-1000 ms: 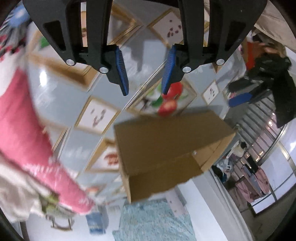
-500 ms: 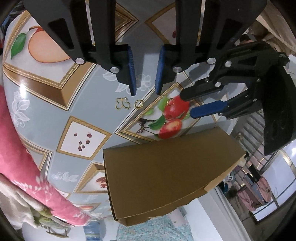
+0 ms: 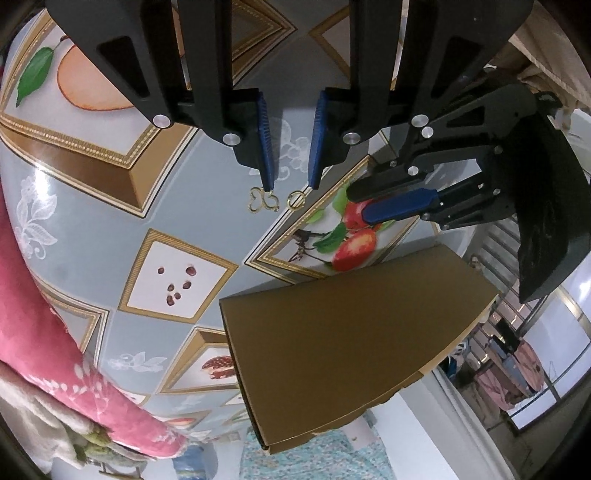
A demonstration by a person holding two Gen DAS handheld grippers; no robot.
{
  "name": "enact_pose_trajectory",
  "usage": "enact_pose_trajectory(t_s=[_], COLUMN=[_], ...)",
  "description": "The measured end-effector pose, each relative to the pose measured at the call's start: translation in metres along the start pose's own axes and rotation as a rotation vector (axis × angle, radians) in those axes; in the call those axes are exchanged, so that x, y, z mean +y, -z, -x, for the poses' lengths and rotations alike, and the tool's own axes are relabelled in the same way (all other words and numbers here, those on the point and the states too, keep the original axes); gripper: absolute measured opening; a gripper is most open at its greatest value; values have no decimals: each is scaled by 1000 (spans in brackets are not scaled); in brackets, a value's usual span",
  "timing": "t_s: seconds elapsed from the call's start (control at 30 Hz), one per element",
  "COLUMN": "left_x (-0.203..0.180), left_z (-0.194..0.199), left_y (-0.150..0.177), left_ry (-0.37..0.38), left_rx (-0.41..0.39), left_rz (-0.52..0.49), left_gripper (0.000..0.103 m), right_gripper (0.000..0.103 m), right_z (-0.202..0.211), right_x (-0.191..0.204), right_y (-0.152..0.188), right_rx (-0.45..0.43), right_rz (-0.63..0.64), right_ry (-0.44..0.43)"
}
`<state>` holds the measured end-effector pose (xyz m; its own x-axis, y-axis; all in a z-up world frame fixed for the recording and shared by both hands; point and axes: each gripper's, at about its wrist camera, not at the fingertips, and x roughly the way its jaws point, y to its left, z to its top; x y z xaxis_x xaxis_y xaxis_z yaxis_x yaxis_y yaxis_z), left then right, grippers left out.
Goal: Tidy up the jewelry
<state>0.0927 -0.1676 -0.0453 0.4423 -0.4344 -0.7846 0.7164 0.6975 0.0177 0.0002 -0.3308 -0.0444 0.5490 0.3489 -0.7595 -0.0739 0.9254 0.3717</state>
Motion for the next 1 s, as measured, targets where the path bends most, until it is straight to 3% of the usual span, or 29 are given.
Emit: enact_pose_trajectory(t_s=[0.07,0.37,0.6,1.0], left_x=[-1,-3,9,21], left_z=[0,3,13,21], left_y=[1,4,16,26], left_ry=[0,-14,-51,-52], left_rx=[-5,-17,-9,-15], left_rz=[-6,-24,16,58], left_gripper=[12,12,12,12], right_gripper=[18,18,20,20], right_z=[2,9,0,-17], right_x=[-2,5,15,40], right_y=[0,1,1,-11], right_rx=[-2,-9,24,21], right_rz=[-4,8,49,172], right_ry=[1,12,12,127])
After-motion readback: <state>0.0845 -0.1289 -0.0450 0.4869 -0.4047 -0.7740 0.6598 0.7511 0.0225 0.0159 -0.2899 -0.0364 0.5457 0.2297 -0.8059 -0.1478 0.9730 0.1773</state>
